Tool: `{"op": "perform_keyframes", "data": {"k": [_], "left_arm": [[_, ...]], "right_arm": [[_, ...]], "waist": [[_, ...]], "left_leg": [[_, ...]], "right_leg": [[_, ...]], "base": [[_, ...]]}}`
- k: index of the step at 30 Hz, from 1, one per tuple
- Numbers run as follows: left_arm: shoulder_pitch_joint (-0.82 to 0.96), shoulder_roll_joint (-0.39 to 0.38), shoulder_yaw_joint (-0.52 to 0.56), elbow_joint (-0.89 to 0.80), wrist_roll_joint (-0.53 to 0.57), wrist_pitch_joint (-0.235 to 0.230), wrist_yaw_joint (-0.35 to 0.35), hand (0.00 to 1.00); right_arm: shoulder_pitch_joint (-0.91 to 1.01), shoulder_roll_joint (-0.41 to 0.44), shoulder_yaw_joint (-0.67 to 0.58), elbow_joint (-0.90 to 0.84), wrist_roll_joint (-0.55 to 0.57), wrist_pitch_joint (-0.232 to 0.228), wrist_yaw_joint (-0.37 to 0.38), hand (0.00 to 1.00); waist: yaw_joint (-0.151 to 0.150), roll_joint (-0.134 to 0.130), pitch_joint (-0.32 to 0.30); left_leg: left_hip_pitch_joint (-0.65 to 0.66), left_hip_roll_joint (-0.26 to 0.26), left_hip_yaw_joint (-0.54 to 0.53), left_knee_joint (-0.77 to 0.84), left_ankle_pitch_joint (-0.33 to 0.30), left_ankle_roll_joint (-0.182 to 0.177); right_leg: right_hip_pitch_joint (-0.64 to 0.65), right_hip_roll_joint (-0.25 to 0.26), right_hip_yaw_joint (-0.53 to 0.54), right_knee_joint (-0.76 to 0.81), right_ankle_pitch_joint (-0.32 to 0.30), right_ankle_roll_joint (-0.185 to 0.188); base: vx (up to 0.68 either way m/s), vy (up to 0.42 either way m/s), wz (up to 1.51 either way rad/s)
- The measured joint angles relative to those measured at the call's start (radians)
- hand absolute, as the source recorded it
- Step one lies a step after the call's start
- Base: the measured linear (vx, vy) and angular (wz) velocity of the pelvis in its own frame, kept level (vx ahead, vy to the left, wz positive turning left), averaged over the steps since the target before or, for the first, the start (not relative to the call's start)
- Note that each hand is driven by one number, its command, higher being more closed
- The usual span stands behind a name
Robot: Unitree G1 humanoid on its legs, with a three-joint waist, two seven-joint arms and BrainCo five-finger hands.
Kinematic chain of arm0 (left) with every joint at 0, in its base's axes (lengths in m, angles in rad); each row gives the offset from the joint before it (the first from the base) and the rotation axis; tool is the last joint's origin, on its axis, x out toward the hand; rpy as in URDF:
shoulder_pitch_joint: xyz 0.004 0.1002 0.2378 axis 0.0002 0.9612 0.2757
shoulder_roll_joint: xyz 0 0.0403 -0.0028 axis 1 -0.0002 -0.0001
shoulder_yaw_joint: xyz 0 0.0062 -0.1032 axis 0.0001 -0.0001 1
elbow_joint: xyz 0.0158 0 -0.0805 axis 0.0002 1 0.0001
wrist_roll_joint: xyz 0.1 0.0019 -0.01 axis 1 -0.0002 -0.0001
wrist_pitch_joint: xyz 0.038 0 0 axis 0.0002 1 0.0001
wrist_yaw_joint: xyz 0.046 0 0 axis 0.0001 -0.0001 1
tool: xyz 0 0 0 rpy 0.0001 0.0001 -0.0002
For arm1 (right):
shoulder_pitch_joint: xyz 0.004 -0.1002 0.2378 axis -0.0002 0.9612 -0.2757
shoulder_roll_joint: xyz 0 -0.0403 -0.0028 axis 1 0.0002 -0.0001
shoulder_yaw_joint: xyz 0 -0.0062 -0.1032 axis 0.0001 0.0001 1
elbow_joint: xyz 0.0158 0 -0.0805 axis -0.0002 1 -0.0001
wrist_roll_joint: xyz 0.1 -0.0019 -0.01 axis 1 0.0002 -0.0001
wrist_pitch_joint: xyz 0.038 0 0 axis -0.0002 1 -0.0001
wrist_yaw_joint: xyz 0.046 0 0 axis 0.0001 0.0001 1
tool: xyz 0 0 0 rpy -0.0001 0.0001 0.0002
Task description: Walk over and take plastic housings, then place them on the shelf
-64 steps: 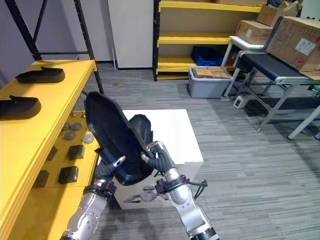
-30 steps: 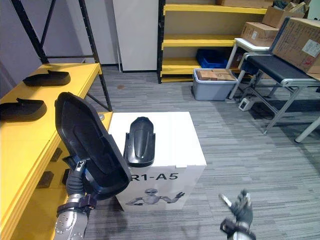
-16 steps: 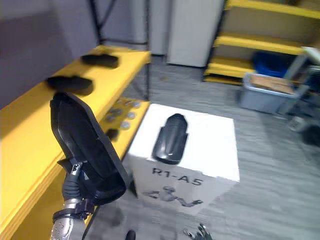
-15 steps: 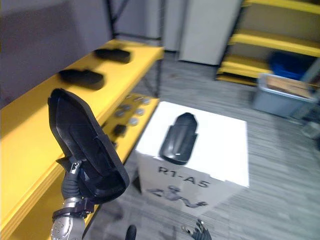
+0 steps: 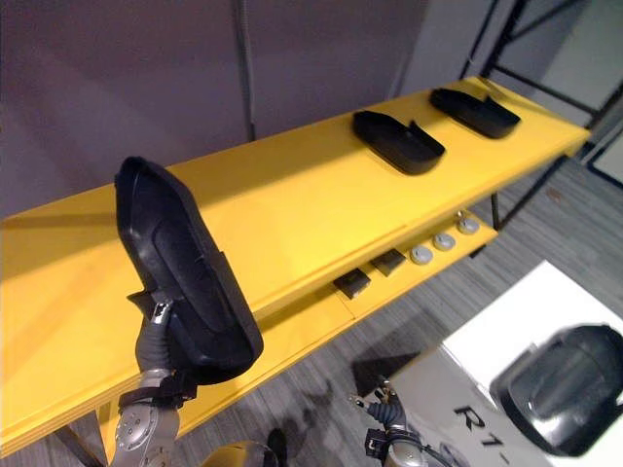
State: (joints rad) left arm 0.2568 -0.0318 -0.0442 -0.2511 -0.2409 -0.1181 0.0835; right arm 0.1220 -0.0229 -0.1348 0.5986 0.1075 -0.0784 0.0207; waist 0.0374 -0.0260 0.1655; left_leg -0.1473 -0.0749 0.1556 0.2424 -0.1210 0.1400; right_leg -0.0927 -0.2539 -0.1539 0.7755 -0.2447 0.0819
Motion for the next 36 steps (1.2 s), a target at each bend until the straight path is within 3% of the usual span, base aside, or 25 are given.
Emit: {"op": "perform_keyframes", "data": {"k": [2,5,7,9,11,13,14,19,23,30,36], "left_arm": [[-0.036,0.005,-0.031,0.006,0.009,-0.004,0.005,1.00],[-0.083,0.003,-0.096,0.024,0.010,-0.005,0.008,1.00],[-0.087,0.002,-0.112,0.024,0.010,-0.008,0.002,1.00],[-0.086,0.001,-0.120,0.030,0.009,-0.010,0.003,1.00],[-0.086,-0.001,-0.129,0.040,0.009,-0.014,0.002,1.00],[-0.087,-0.003,-0.152,0.065,0.009,-0.014,0.002,1.00],[-0.090,-0.005,-0.165,0.081,0.009,-0.014,0.002,1.00],[-0.120,-0.013,-0.250,0.146,0.039,-0.012,0.002,1.00],[-0.172,-0.013,-0.279,0.209,0.078,-0.003,0.016,1.00],[-0.285,-0.014,-0.227,0.386,0.112,0.014,0.121,1.00],[-0.399,-0.012,-0.118,0.557,0.125,0.034,0.216,1.00]], "right_arm": [[0.016,0.003,0.000,-0.037,0.000,0.000,0.000,0.00],[0.043,0.014,0.000,-0.067,0.001,0.000,-0.002,0.00],[0.054,0.027,0.001,-0.067,0.001,0.001,-0.002,0.00],[0.058,0.043,0.031,-0.075,0.000,0.001,-0.003,0.00],[0.055,0.065,0.041,-0.076,0.000,0.001,-0.002,0.00],[0.058,0.078,0.054,-0.075,-0.018,0.002,-0.001,0.00],[0.061,0.078,0.061,-0.071,-0.022,0.002,0.000,0.00],[0.085,0.070,0.057,-0.021,-0.036,0.003,-0.001,0.00],[0.090,0.051,0.057,0.015,-0.039,0.003,-0.003,0.00],[0.079,0.051,0.060,0.110,-0.039,0.007,-0.002,0.00],[0.069,0.038,0.075,0.156,-0.039,0.013,-0.003,0.00]], "waist": [[0.000,-0.005,0.004],[-0.027,-0.017,-0.003],[-0.015,-0.026,-0.009],[0.005,-0.053,-0.034],[0.006,-0.069,-0.048],[0.007,-0.073,-0.063],[0.004,-0.076,-0.073],[-0.003,-0.071,-0.102],[-0.033,-0.060,-0.124],[-0.051,-0.048,-0.149],[-0.087,-0.044,-0.148]], "left_leg": [[0.023,-0.022,-0.023,0.011,0.005,-0.003],[0.036,-0.064,-0.077,0.041,-0.009,-0.002],[0.055,-0.065,-0.081,0.042,-0.024,0.004],[0.066,-0.062,-0.089,0.036,-0.036,-0.015],[0.069,-0.046,-0.088,0.036,-0.045,-0.032],[0.075,-0.011,-0.073,0.040,-0.062,-0.061],[0.076,0.004,-0.066,0.040,-0.072,-0.078],[0.108,0.078,-0.059,0.022,-0.098,-0.130],[0.147,0.093,-0.046,-0.043,-0.073,-0.160],[0.206,0.080,-0.037,-0.147,-0.014,-0.133],[0.209,0.066,-0.037,-0.200,0.042,-0.127]], "right_leg": [[-0.048,0.047,0.077,-0.111,-0.031,0.037],[-0.062,0.082,0.189,-0.244,-0.028,0.042],[-0.068,0.082,0.181,-0.268,-0.027,0.040],[-0.062,0.086,0.169,-0.342,-0.014,0.022],[-0.041,0.104,0.164,-0.427,0.018,-0.006],[-0.006,0.134,0.164,-0.533,0.118,-0.023],[0.011,0.145,0.165,-0.577,0.153,0.001],[0.059,0.216,0.170,-0.657,0.187,-0.025],[0.069,0.234,0.178,-0.677,0.197,-0.040],[0.103,0.233,0.194,-0.743,0.241,-0.042],[0.090,0.225,0.202,-0.772,0.281,-0.041]], "base": [[0.19,0.004,0.53],[0.22,-0.045,1.06],[0.17,-0.050,0.52],[0.24,-0.115,0.17],[0.21,-0.174,0.00],[0.20,-0.227,-0.34],[0.14,-0.207,-0.40],[0.11,-0.211,-0.22],[0.06,-0.131,-0.15],[-0.02,0.010,-0.06],[-0.13,0.000,-0.01]]}}
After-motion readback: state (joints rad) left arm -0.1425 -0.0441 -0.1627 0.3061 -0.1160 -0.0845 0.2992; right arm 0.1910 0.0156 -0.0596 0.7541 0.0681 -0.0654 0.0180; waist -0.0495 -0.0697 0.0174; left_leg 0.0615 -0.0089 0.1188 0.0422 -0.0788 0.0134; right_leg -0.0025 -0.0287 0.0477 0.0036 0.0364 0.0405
